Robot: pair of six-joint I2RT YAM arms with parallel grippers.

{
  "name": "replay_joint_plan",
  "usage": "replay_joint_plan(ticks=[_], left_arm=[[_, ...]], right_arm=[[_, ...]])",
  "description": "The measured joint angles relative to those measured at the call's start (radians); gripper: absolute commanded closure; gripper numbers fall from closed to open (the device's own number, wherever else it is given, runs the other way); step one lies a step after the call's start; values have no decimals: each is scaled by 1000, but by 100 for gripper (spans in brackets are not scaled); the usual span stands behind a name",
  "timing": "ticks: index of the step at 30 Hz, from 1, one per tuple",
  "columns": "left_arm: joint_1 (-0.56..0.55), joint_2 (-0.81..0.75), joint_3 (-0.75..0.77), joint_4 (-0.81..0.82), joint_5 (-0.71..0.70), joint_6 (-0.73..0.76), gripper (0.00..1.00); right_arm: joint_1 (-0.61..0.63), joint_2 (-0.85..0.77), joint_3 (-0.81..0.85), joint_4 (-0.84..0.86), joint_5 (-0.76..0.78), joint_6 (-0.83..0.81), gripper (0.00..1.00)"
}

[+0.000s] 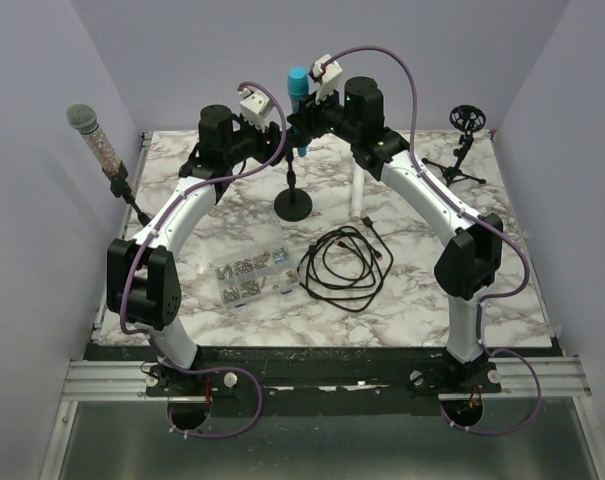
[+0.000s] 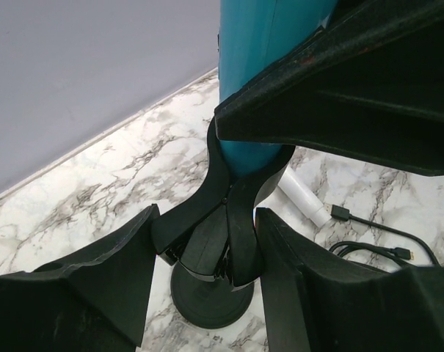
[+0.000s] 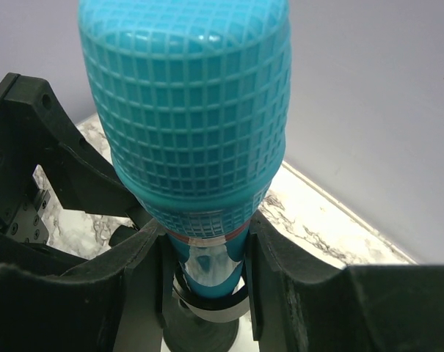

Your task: Remove the microphone from the stand

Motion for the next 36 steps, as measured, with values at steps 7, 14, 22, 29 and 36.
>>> replay_joint_plan(ticks=[7,14,22,29,36], left_arm=[[-2,-17,-24,14,-16,-6,38],[-6,-16,-24,-40,-6,-20,1],[-10,11,17,-83,-2,-16,26],[-9,50,57,-117,-11,6,90],[-10,49,55,-121,-13,10,100]], right_arm=[[0,0,2,0,0,0,99],[0,0,3,-5,1,2,99],[0,0,3,-6,1,2,99],[0,0,8,-13,0,4,99],[-1,0,22,-12,0,12,99]])
